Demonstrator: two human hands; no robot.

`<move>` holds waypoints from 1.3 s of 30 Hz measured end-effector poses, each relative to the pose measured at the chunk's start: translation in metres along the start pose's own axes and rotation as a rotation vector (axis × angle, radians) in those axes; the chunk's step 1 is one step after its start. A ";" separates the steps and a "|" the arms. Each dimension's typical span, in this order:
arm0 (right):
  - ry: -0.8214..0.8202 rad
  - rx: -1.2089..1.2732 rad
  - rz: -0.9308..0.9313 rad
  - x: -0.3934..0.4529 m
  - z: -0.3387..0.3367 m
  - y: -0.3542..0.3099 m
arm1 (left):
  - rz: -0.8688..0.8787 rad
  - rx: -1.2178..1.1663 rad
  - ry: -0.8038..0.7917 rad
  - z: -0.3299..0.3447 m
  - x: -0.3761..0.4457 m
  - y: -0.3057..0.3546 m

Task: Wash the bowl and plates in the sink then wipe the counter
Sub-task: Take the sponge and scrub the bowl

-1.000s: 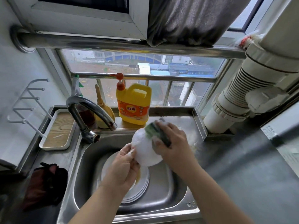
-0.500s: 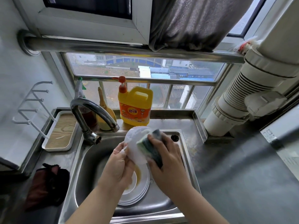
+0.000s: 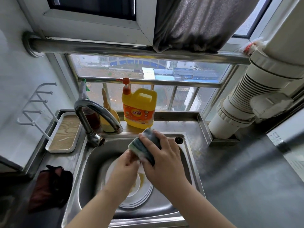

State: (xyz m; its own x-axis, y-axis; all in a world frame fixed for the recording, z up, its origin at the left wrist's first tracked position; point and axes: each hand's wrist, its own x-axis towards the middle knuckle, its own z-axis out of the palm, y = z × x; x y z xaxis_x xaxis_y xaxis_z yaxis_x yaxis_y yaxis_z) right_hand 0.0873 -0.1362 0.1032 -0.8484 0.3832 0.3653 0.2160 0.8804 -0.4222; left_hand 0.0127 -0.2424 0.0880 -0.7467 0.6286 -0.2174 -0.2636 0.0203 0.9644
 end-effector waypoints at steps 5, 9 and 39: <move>-0.212 0.547 0.487 0.033 -0.005 0.030 | -0.087 -0.250 0.098 -0.001 -0.003 -0.005; -0.177 1.129 0.794 0.017 -0.003 0.039 | -0.148 -0.746 0.113 -0.006 0.006 0.003; -0.172 0.339 0.219 0.026 -0.040 0.034 | -0.061 -0.304 -0.041 0.010 0.003 0.026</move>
State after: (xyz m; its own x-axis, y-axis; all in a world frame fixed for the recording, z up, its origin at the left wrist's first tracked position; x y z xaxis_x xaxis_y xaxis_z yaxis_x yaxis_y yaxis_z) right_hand 0.0920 -0.0853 0.1311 -0.8745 0.4735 0.1051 0.2534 0.6309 -0.7333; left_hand 0.0094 -0.2321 0.1135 -0.7006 0.6642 -0.2609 -0.4821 -0.1710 0.8593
